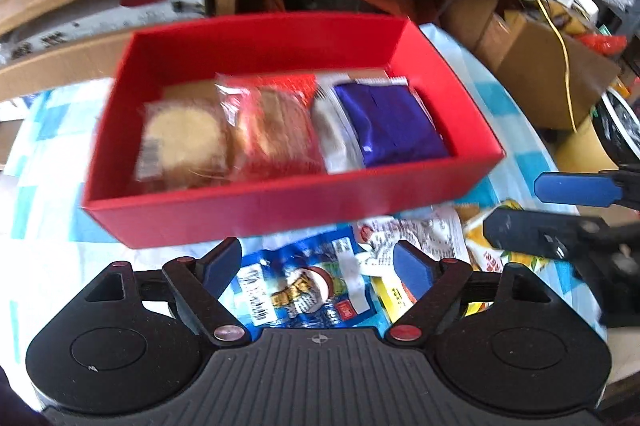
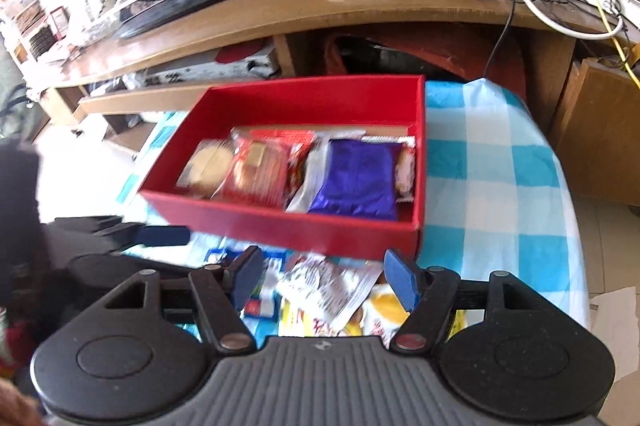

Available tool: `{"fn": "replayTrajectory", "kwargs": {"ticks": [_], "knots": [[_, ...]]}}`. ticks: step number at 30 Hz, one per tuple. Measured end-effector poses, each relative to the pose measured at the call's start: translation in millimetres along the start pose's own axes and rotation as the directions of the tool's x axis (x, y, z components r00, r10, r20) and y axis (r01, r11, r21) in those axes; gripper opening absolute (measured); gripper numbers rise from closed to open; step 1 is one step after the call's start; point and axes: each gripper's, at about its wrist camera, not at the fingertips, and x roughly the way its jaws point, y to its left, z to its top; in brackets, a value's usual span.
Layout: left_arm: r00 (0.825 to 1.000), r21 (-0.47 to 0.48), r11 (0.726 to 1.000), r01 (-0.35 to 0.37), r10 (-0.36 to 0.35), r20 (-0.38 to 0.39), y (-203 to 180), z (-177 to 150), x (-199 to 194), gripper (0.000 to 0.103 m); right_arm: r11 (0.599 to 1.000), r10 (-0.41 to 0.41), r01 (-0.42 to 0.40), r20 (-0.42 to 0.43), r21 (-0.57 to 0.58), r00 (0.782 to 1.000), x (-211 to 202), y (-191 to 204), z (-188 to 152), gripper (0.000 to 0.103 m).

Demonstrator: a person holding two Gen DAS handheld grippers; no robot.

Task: Organize snacks
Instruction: 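Withdraw both grippers from the box toward the remaining snacks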

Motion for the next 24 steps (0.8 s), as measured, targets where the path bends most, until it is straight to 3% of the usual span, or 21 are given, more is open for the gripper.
{"fn": "replayTrajectory", "kwargs": {"ticks": [8,14,24], "knots": [[0.997,0.119,0.990,0.073,-0.070,-0.025,-5.8,3.2,28.3,0.088,1.000,0.011,-0.010,-0.038,0.020,0.999,8.4,-4.8,-2.2,0.072],[0.987,0.131,0.981,0.146,-0.136,-0.081,1.3,2.7,41.9,0.093,0.999,0.024,-0.021,-0.071,0.039,0.997,14.5,-10.6,-4.2,0.072],[0.972,0.104,0.975,0.195,-0.178,-0.154,1.6,-22.0,29.8,0.101,0.998,0.047,-0.044,-0.080,0.036,0.996,10.9,-7.0,-5.0,0.072]]}}
